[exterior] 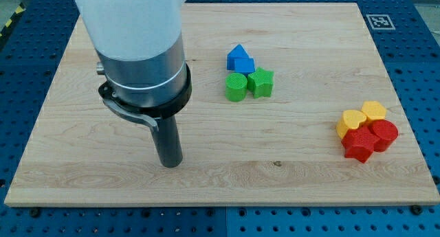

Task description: Move your arm right side of green star

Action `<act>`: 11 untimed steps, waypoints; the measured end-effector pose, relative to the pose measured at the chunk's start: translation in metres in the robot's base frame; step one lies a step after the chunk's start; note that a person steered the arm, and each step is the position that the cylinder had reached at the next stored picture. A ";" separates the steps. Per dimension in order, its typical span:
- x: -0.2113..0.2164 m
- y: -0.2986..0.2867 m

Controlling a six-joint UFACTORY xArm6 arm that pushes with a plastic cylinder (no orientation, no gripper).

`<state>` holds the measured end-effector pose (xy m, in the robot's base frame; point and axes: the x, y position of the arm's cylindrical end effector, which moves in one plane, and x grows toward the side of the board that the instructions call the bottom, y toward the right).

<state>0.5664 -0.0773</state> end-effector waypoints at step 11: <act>-0.165 0.217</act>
